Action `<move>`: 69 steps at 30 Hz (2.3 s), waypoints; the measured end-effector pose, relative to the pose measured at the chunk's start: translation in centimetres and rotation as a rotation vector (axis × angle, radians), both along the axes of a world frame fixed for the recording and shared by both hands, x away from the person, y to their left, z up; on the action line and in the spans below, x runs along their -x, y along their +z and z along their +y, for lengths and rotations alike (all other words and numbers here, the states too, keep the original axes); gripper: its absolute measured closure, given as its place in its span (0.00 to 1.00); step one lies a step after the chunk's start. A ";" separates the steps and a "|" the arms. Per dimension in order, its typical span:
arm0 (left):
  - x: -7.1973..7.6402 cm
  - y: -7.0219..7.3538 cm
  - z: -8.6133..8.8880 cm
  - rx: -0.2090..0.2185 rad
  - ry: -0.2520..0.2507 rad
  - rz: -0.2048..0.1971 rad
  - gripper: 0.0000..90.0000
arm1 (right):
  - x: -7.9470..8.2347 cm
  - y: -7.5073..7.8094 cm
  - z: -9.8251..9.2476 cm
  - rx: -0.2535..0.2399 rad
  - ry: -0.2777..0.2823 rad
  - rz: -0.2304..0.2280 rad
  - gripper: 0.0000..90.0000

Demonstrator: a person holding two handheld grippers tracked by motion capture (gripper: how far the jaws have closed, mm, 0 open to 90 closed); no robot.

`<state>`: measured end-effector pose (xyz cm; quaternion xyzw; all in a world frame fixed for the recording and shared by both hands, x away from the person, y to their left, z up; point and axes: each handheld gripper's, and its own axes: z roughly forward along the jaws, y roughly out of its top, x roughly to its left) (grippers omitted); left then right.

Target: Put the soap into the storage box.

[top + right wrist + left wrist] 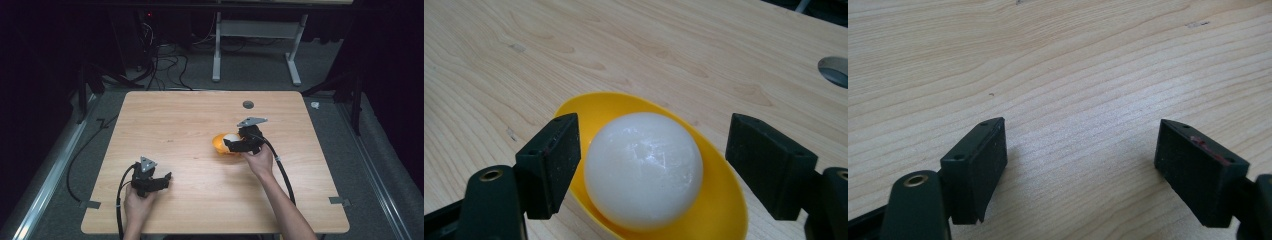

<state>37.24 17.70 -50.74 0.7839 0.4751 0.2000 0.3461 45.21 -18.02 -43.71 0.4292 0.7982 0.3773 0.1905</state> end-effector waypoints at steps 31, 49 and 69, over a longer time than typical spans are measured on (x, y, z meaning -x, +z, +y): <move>0.0 0.0 0.0 0.000 0.000 0.000 0.24 | 1.5 2.0 -2.8 -0.037 -0.021 -0.042 0.28; 0.0 0.0 0.0 0.000 0.000 0.000 0.24 | 2.7 3.2 -4.6 -0.043 -0.049 -0.069 0.29; 0.0 0.0 0.0 -0.001 0.001 -0.002 0.24 | 5.0 3.2 -8.0 -0.088 -0.117 -0.109 0.31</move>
